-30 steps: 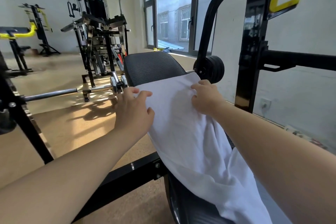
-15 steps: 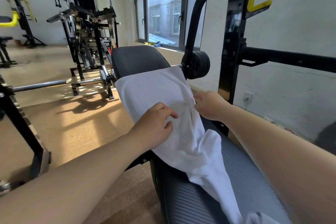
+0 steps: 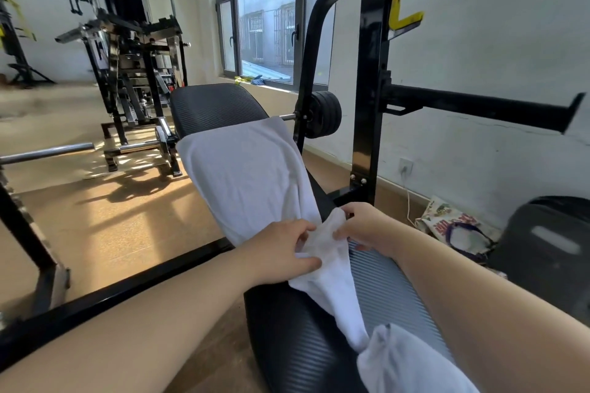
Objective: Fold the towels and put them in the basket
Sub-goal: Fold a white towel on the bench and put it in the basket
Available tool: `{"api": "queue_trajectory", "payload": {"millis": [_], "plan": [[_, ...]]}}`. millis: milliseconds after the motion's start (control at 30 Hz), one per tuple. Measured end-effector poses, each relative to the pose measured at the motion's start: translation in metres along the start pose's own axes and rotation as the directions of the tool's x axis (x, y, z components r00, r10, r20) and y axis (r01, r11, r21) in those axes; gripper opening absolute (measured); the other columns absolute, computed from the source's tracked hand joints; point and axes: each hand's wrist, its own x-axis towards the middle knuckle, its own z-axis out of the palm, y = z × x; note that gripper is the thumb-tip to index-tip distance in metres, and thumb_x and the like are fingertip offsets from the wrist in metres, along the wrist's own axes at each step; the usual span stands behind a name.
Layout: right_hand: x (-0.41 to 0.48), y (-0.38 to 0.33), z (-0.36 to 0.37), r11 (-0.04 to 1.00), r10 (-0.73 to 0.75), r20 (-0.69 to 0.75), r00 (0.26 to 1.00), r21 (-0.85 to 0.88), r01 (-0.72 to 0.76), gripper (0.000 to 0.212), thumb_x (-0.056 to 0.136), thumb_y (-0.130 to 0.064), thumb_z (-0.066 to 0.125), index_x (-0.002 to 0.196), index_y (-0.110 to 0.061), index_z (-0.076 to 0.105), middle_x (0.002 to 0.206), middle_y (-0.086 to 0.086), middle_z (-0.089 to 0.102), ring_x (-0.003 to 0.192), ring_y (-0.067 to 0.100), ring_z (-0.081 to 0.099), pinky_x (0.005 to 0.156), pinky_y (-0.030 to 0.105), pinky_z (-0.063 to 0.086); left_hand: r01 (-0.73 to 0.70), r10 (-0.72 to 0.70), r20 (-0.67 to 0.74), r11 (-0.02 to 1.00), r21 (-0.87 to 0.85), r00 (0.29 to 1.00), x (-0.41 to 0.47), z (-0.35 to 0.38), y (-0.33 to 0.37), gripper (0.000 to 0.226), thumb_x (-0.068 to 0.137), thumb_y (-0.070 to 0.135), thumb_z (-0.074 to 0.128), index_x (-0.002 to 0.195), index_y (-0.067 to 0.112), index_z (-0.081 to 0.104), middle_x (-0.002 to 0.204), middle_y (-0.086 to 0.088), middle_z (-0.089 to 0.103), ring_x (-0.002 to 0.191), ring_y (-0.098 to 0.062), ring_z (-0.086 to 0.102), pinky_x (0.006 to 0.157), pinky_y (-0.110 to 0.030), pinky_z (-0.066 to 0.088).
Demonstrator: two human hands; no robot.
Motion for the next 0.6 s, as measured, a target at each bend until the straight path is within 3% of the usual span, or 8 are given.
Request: {"api": "queue_trajectory", "payload": {"millis": [100, 200, 267, 333, 433, 467, 533, 600], "plan": [[-0.014, -0.005, -0.007, 0.989, -0.147, -0.064, 0.987, 0.022, 0.148, 0.012, 0.083, -0.012, 0.076, 0.091, -0.015, 0.068, 0.090, 0.007, 0.068, 0.080, 0.020, 0.065, 0.070, 0.033, 0.057, 0.027, -0.032, -0.054, 0.996, -0.080, 0.998, -0.003, 0.004, 0.003, 0.099, 0.076, 0.061, 0.072, 0.157, 0.037, 0.020, 0.143, 0.010, 0.049, 0.125, -0.008, 0.052, 0.100, -0.024, 0.040], [-0.031, -0.016, -0.018, 0.953, -0.256, 0.048, 0.965, 0.183, 0.244, 0.016, 0.085, -0.010, 0.077, 0.100, -0.009, 0.072, 0.098, 0.014, 0.073, 0.091, 0.029, 0.073, 0.081, 0.043, 0.062, 0.027, -0.059, -0.165, 0.981, -0.190, 0.985, -0.005, 0.000, 0.013, 0.101, 0.076, 0.054, 0.080, 0.156, 0.039, 0.020, 0.132, 0.018, 0.049, 0.120, -0.004, 0.053, 0.097, -0.022, 0.040], [-0.040, -0.021, -0.022, 0.923, -0.292, 0.171, 0.941, 0.307, 0.231, 0.017, 0.090, -0.011, 0.075, 0.106, -0.009, 0.072, 0.099, 0.010, 0.076, 0.090, 0.025, 0.074, 0.078, 0.039, 0.062, -0.021, -0.044, -0.264, 0.970, -0.240, 0.963, -0.007, -0.004, 0.018, 0.071, 0.078, 0.047, 0.081, 0.139, 0.043, 0.044, 0.117, 0.026, 0.057, 0.106, 0.006, 0.058, 0.091, -0.017, 0.045], [-0.046, -0.023, -0.022, 0.899, -0.289, 0.249, 0.924, 0.403, 0.172, 0.014, 0.098, -0.016, 0.065, 0.107, -0.007, 0.070, 0.094, 0.011, 0.075, 0.083, 0.023, 0.073, 0.072, 0.035, 0.060, -0.044, -0.054, -0.365, 0.966, -0.256, 0.929, -0.012, -0.008, 0.023, 0.030, 0.081, 0.041, 0.078, 0.102, 0.046, 0.058, 0.093, 0.025, 0.066, 0.090, 0.009, 0.061, 0.075, -0.007, 0.046], [-0.051, -0.016, -0.019, 0.880, -0.193, 0.285, 0.939, 0.474, 0.037, 0.024, 0.105, -0.017, 0.046, 0.104, -0.003, 0.066, 0.085, 0.013, 0.074, 0.076, 0.026, 0.072, 0.072, 0.042, 0.061, -0.046, -0.069, -0.428, 0.967, -0.252, 0.901, -0.025, -0.010, 0.026, 0.015, 0.084, 0.027, 0.070, 0.082, 0.038, 0.059, 0.082, 0.026, 0.064, 0.078, 0.005, 0.059, 0.061, -0.007, 0.040], [-0.052, -0.011, -0.015, 0.909, -0.147, 0.279, 0.949, 0.416, 0.018, 0.024, 0.105, -0.016, 0.045, 0.104, -0.004, 0.066, 0.086, 0.012, 0.075, 0.077, 0.026, 0.073, 0.075, 0.043, 0.062, -0.046, -0.067, -0.422, 0.967, -0.251, 0.904, -0.030, -0.010, 0.027, 0.015, 0.085, 0.025, 0.067, 0.079, 0.035, 0.058, 0.081, 0.027, 0.063, 0.076, 0.005, 0.058, 0.060, -0.008, 0.040], [-0.054, 0.004, -0.004, 0.990, -0.070, 0.256, 0.964, 0.140, 0.035, 0.019, 0.099, -0.011, 0.049, 0.105, -0.014, 0.067, 0.097, 0.005, 0.077, 0.089, 0.023, 0.074, 0.080, 0.044, 0.063, -0.044, -0.054, -0.410, 0.973, -0.226, 0.911, -0.039, -0.010, 0.027, 0.018, 0.086, 0.022, 0.065, 0.074, 0.032, 0.055, 0.076, 0.026, 0.060, 0.071, 0.004, 0.055, 0.059, -0.008, 0.040], [-0.056, 0.019, 0.007, 0.983, -0.037, 0.289, 0.957, -0.163, 0.087, 0.024, 0.091, -0.011, 0.056, 0.107, -0.027, 0.066, 0.113, -0.001, 0.071, 0.101, 0.021, 0.069, 0.078, 0.040, 0.064, -0.044, -0.047, -0.415, 0.977, -0.207, 0.909, -0.046, -0.010, 0.026, 0.023, 0.085, 0.018, 0.065, 0.070, 0.030, 0.053, 0.069, 0.025, 0.057, 0.067, 0.004, 0.052, 0.061, -0.007, 0.039]]}}
